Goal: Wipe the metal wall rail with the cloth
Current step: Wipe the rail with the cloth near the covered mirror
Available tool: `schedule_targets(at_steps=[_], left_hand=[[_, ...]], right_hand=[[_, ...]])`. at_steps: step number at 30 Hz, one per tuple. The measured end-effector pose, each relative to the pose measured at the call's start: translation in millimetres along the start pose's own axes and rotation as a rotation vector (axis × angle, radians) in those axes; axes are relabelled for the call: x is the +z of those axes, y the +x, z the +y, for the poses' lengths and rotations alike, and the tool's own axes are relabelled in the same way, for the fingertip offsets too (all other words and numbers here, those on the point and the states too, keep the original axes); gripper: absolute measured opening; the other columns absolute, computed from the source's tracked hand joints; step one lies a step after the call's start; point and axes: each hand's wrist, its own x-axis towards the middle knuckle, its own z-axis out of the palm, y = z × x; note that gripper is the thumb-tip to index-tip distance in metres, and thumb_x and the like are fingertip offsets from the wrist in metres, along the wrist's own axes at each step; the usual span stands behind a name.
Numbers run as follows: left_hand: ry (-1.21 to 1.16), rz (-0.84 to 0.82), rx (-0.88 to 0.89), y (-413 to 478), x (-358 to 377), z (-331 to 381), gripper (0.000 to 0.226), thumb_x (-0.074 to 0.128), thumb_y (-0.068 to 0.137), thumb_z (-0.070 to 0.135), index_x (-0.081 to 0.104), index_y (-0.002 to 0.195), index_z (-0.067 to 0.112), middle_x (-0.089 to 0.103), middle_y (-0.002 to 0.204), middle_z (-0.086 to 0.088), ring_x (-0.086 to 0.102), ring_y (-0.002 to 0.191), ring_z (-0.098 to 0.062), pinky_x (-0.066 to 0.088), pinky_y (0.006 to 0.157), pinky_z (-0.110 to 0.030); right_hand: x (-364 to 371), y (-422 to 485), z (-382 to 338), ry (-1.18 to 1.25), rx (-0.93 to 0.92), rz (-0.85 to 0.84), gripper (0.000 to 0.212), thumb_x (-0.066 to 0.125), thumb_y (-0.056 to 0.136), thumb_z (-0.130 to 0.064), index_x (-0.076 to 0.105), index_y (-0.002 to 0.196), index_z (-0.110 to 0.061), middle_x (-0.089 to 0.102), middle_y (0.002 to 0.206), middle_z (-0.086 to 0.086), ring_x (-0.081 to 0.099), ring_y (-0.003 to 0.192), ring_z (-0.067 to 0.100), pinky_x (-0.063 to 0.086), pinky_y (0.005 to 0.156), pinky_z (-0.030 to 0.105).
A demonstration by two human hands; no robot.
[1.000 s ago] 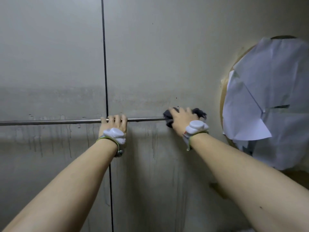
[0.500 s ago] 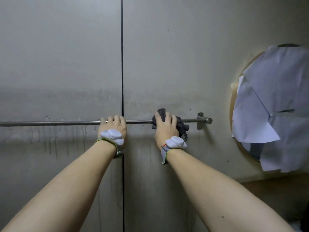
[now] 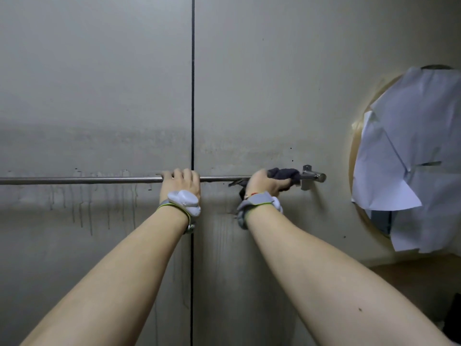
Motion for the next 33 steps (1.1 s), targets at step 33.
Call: schedule_targets(at_steps=[33], left_hand=[[0.077, -0.058, -0.026, -5, -4, 4, 0.063, 0.045, 0.081, 0.035, 0.031, 0.133, 0.004, 0.046, 0.125, -0.011, 0.047, 0.110, -0.028, 0.037, 0.092, -0.041]], right_hand=[[-45, 86, -29, 0.199, 0.287, 0.006, 0.052, 0.041, 0.092, -0.046, 0.044, 0.129, -0.011, 0.054, 0.126, 0.010, 0.054, 0.114, 0.027, 0.042, 0.102, 0.037]])
